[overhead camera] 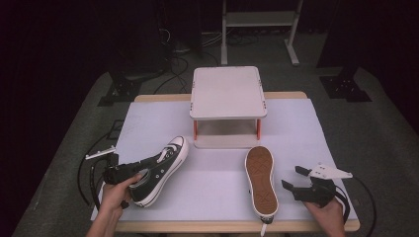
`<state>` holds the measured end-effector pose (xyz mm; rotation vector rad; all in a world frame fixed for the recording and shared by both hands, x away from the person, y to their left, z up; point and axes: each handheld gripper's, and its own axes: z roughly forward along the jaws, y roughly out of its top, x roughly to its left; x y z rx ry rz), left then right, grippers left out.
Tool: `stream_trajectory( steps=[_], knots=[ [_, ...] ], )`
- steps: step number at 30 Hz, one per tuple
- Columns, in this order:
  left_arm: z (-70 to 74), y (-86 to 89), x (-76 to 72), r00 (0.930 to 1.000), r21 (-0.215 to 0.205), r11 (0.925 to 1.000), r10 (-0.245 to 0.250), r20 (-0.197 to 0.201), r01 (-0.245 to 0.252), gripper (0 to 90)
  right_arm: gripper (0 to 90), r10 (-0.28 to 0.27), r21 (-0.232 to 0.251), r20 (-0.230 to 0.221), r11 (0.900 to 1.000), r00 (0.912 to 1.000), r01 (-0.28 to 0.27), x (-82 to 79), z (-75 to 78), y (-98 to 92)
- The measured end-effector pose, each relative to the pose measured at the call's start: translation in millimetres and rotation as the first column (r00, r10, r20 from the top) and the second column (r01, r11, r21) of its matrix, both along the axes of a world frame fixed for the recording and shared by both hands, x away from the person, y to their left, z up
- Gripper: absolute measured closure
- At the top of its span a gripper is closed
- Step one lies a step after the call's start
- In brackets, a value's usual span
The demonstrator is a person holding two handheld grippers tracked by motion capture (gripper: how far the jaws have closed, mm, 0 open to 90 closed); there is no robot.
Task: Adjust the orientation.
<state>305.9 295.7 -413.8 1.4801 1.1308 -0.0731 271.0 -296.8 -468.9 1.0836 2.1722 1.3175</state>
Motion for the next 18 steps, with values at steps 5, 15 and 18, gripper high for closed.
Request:
stream_trajectory(
  steps=[5,15,18],
  knots=[
    [21.1,3.4,-1.0,0.9983,-0.018,0.9995,0.026,0.051,-0.026,82.3,21.8,-0.004,0.002,-0.001,1.0,1.0,0.004,0.1,0.0,-0.4],
    [69.0,3.8,9.4,0.9807,-0.052,0.9935,0.108,0.163,-0.101,82.4,21.8,-0.007,0.002,0.001,1.0,1.0,0.007,0.0,0.0,-1.0],
    [82.5,-2.2,18.9,0.9754,-0.064,0.9917,0.121,0.184,-0.111,82.4,21.8,-0.007,0.0,0.004,1.0,1.0,0.007,0.0,0.1,-1.4]
  ],
)
